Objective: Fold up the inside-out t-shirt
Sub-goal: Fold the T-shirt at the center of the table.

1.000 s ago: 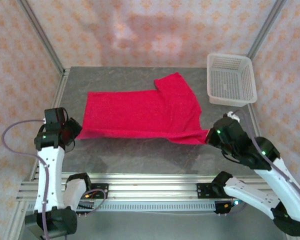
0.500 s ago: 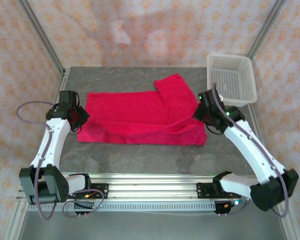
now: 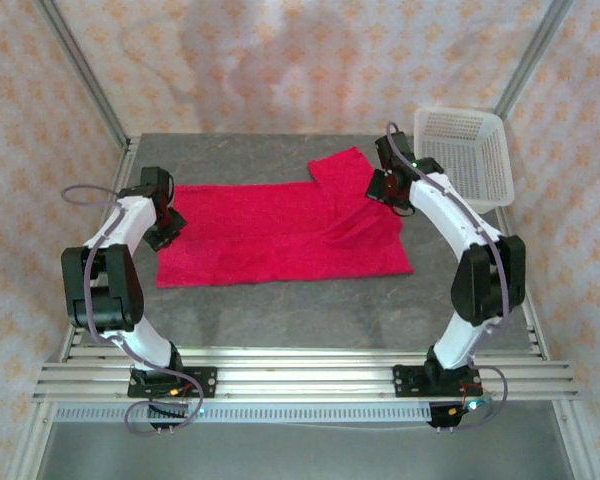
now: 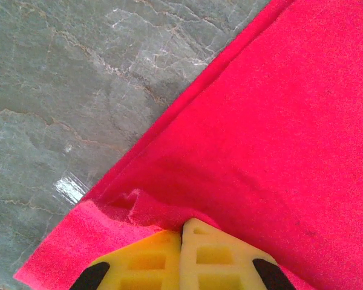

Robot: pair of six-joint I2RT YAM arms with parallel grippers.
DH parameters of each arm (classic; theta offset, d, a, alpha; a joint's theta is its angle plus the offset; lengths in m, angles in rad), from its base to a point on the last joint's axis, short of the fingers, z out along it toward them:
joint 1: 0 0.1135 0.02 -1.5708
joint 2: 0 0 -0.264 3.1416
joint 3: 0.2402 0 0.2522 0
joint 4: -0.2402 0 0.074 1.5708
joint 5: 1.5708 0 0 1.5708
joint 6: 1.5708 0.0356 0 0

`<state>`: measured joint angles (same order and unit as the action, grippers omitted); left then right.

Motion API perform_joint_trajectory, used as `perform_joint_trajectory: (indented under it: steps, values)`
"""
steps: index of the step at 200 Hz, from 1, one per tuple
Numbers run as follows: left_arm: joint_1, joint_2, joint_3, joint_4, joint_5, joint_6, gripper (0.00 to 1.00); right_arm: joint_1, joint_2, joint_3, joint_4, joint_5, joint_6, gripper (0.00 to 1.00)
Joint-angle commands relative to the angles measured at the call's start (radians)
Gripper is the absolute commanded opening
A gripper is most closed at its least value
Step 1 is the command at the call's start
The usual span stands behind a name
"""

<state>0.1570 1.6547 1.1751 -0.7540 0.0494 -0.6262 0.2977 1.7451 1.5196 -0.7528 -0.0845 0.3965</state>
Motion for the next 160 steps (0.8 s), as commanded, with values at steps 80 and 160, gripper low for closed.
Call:
perform_joint_trajectory:
  steps: [80,160]
  values:
    - [0.007,-0.365,-0.075,-0.145,-0.069,0.036,0.0,-0.005,-0.401,-0.236,-0.085,-0.035,0.003,0.0]
    - [0.005,-0.835,-0.311,-0.311,0.023,-0.01,0.0,0.0,-0.829,-0.453,-0.301,-0.158,0.119,0.0]
